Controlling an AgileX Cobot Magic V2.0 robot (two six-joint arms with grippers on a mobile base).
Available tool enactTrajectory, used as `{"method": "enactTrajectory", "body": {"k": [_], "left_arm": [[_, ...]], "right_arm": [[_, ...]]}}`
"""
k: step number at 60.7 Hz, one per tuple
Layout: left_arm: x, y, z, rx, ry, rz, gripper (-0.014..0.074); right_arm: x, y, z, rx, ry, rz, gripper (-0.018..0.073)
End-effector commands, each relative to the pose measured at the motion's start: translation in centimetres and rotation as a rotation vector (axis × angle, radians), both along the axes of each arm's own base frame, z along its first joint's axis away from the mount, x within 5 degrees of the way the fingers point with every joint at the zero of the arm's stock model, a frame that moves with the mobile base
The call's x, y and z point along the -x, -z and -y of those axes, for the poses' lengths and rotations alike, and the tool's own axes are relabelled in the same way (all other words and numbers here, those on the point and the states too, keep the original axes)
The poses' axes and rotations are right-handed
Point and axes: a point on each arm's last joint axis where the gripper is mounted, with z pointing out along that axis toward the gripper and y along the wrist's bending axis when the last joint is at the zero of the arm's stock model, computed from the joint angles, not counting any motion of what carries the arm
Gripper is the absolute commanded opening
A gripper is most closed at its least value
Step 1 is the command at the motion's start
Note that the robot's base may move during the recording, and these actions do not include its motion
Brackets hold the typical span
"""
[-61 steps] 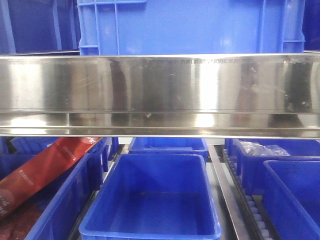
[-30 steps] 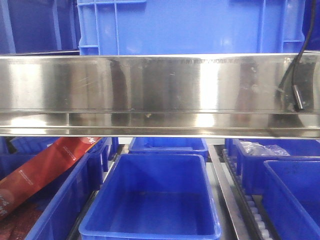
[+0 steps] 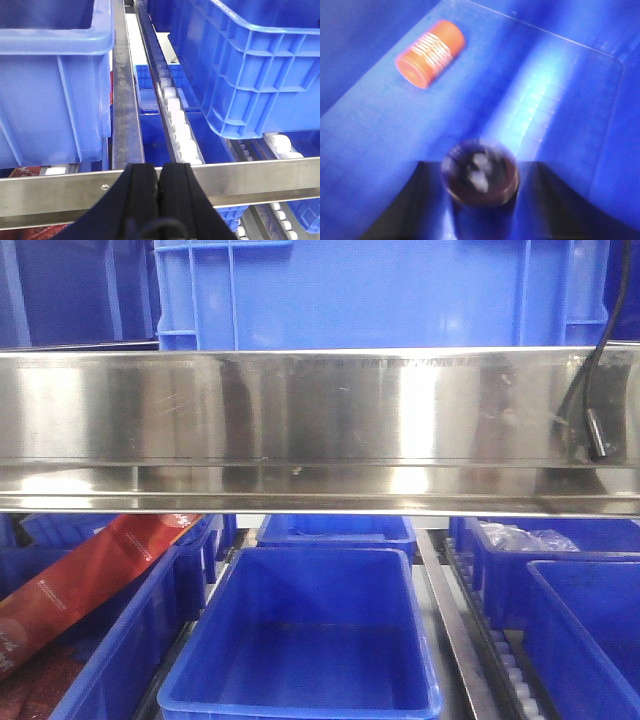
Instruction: Place cylindrical capacitor in blue bin on shelf
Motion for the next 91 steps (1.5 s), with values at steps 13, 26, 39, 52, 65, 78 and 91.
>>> {"method": "enactTrajectory", "body": {"k": [13, 26, 39, 52, 65, 78, 91], "left_arm": [[0.2, -0.1, 0.0, 0.018, -0.005, 0.012, -0.0111], [0.2, -0.1, 0.0, 0.018, -0.005, 0.012, -0.0111], [0.2, -0.1, 0.0, 0.018, -0.005, 0.012, -0.0111], [0.2, -0.1, 0.0, 0.018, -0.005, 0.012, -0.0111], [0.1, -0.4, 0.0, 0.027, -0.004, 0.043, -0.0111], [-0.1, -0.8, 0.0, 0.038, -0.004, 0.080, -0.0111], [-0.1, -0.9, 0.0, 0.031, -0.009, 0.102, -0.0111]], "right_arm": [[0.9, -1.6, 0.2, -0.013, -0.003, 0.040, 0.0567], [3.6, -5.3, 1.3, -0.048, -0.003, 0.127, 0.0278], [7.9, -8.2, 3.6, -0.061, 0.028, 0.243, -0.0077], [12.7, -7.3, 8.7, -0.111, 0.177, 0.335, -0.0101], [19.0, -3.9, 12.3, -0.110, 0.276, 0.398, -0.0101], [24.6, 2.1, 13.5, -0.134, 0.294, 0.482, -0.0101], [29.2, 6.7, 14.4, -0.172, 0.303, 0.599, -0.0101]]}}
